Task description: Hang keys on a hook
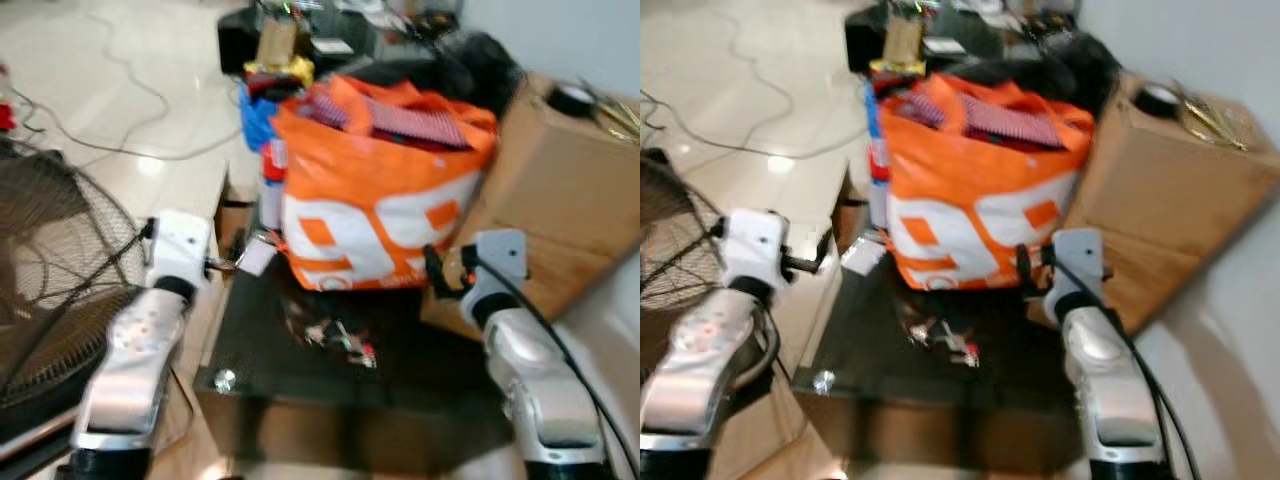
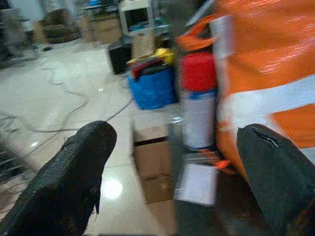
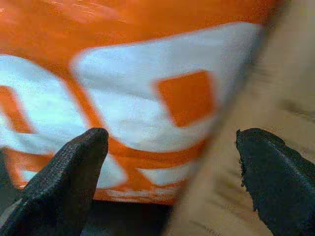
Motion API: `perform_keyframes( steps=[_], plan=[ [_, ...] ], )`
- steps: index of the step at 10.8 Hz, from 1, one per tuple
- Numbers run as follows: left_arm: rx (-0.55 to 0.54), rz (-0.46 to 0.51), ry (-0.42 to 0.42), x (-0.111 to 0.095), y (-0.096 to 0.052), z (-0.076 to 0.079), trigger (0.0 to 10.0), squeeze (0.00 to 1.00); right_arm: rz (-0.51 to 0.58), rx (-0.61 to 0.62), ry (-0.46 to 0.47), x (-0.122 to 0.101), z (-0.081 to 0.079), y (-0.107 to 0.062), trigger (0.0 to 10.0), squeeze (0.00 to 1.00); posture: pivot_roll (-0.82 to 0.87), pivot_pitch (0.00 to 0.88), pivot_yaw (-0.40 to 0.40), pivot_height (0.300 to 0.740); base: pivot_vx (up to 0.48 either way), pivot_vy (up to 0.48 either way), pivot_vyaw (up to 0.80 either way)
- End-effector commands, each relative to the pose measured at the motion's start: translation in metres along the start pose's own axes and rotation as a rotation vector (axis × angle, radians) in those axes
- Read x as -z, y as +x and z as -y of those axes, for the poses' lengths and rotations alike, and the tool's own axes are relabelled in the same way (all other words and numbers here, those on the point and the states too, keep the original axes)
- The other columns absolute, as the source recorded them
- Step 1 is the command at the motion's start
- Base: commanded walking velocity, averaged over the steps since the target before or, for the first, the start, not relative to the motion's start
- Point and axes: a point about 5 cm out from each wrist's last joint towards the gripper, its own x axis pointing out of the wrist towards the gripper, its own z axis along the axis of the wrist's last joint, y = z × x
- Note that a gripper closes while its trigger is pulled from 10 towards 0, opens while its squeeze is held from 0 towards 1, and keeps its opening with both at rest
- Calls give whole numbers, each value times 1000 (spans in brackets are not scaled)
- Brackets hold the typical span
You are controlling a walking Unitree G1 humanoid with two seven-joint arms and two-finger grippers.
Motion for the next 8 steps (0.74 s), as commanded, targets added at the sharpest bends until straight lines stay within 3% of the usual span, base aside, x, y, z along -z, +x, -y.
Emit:
perform_keyframes(
  steps=[1, 4, 8],
  plan=[
    [22, 10, -6, -4, 2, 5, 10000, 0, -3, 29, -15, -1, 8, 0, 10000, 0, 7, 0, -95, 740, 255, 0, 0],
    [27, 14, -3, -5, 2, 6, 10000, 0, 2, 27, -13, -2, 7, 2, 10000, 0, 12, 0, -95, 740, 255, 0, 0],
    [128, -58, 82, 9, 3, 13, 10000, 0, -61, -39, -67, 5, 15, 4, 10000, 0, 11, 0, -91, 740, 0, 0, 0]
  ],
)
